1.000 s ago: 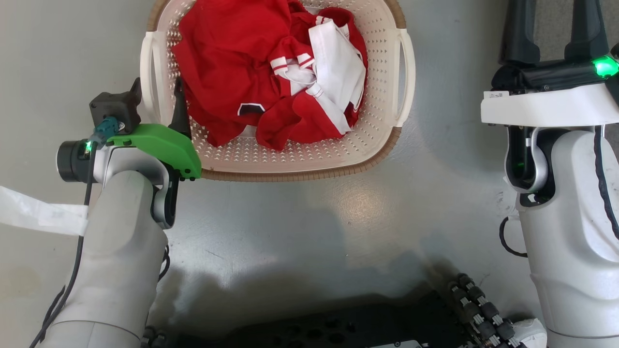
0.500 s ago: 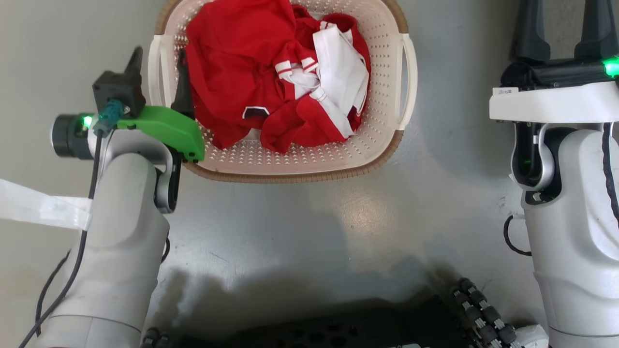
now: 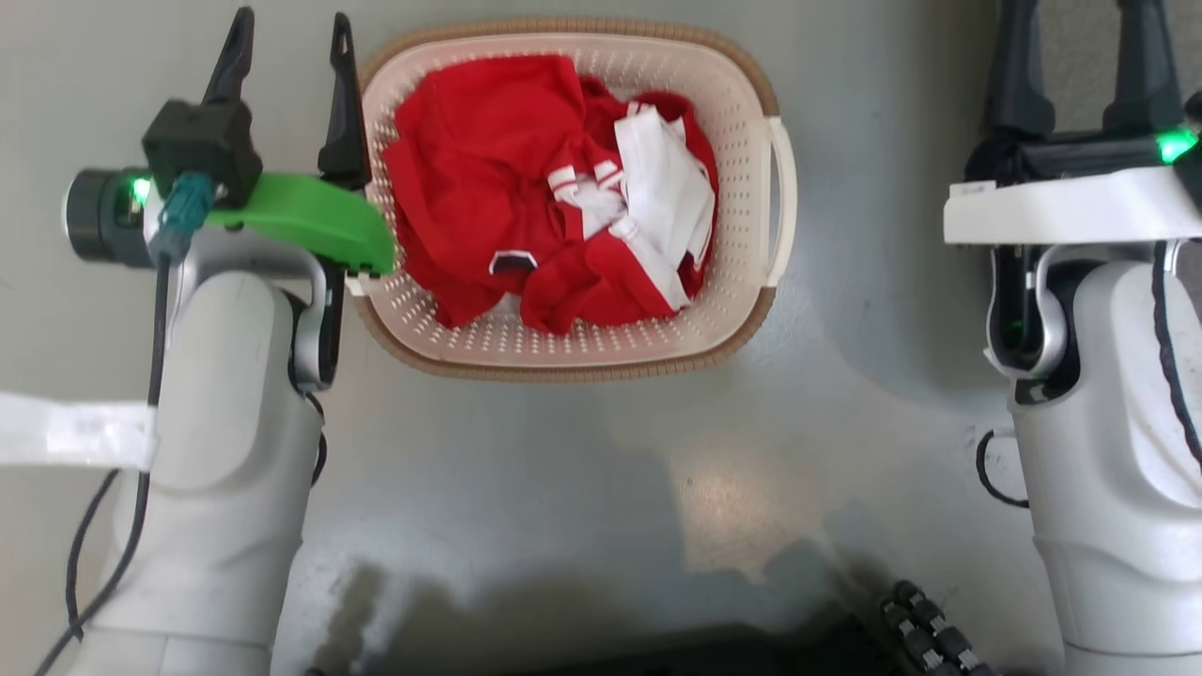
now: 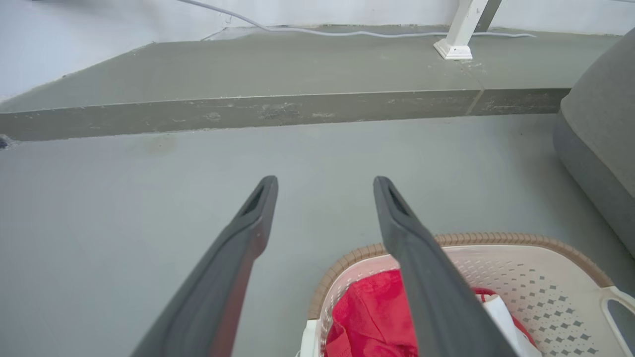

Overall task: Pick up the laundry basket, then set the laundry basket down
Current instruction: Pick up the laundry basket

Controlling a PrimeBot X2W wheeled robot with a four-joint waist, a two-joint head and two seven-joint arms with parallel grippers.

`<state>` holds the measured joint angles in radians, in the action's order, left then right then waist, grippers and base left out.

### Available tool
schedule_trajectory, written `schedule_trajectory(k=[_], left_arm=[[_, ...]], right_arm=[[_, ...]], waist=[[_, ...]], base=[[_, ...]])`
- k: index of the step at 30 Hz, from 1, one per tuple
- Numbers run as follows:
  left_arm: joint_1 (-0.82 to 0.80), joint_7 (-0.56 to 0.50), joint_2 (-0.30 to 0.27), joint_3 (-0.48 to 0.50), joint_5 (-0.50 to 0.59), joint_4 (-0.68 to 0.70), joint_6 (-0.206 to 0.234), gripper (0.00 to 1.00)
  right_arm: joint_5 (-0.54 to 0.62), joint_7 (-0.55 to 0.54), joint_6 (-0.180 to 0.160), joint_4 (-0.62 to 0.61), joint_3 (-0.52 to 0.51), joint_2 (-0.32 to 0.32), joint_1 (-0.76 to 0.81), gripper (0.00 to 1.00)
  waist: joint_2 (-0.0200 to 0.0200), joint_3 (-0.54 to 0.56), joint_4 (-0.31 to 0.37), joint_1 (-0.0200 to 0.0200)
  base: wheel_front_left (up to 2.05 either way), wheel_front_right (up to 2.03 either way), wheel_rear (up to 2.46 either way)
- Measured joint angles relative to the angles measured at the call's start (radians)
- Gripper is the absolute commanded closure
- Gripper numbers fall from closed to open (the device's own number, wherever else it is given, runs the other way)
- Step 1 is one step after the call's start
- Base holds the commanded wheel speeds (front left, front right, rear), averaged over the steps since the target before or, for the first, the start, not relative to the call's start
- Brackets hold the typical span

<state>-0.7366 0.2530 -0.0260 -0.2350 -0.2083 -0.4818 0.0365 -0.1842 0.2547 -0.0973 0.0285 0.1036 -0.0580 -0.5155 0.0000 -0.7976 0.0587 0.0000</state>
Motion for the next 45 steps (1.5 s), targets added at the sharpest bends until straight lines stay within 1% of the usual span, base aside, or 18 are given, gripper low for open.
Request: schedule_trajectory(k=[5,6,13,18,25,27,35,45], left_arm=[[0.072,0.0,0.0,0.012,0.002,0.053,0.0,0.0],[0.072,0.0,0.0,0.012,0.002,0.053,0.0,0.0],[0.173,0.0,0.0,0.04,0.002,0.106,0.0,0.0],[0.248,0.0,0.0,0.058,0.002,0.136,0.008,0.0],[0.348,0.0,-0.001,0.078,0.002,0.165,0.01,0.0],[0.391,0.0,-0.001,0.087,0.002,0.173,0.017,0.0],[0.52,0.0,-0.002,0.111,0.002,0.199,0.026,0.0],[0.668,0.0,-0.004,0.115,-0.003,0.204,0.027,0.0]], right_arm=[[0.0,0.0,0.008,0.027,0.0,0.0,0.045,0.0],[0.0,0.0,0.008,0.027,0.0,0.0,0.045,0.0],[0.0,0.0,0.01,0.06,0.008,0.001,0.109,0.0],[-0.01,0.0,0.017,0.08,0.025,0.001,0.157,0.0],[-0.024,0.0,0.018,0.109,0.041,0.002,0.22,0.0],[-0.039,0.0,0.018,0.12,0.047,0.002,0.248,0.0],[-0.065,0.0,0.018,0.157,0.073,0.005,0.339,0.0],[-0.072,0.0,0.018,0.207,0.103,0.01,0.453,0.0]], waist=[[0.0,0.061,-0.004,0.0],[0.0,0.061,-0.004,0.0],[0.0,0.155,-0.009,0.0],[0.0,0.224,-0.013,0.0],[0.0,0.324,-0.017,-0.0001],[0.0,0.366,-0.017,-0.0001],[0.0,0.481,-0.014,-0.0001],[0.0,0.624,-0.004,-0.0001]], base=[[0.0,0.0,0.0],[0.0,0.0,0.0],[0.0,0.0,0.0],[0.0,0.0,0.0],[0.0,0.0,0.0],[0.0,0.0,0.0],[0.0,0.0,0.0],[0.0,0.0,0.0]])
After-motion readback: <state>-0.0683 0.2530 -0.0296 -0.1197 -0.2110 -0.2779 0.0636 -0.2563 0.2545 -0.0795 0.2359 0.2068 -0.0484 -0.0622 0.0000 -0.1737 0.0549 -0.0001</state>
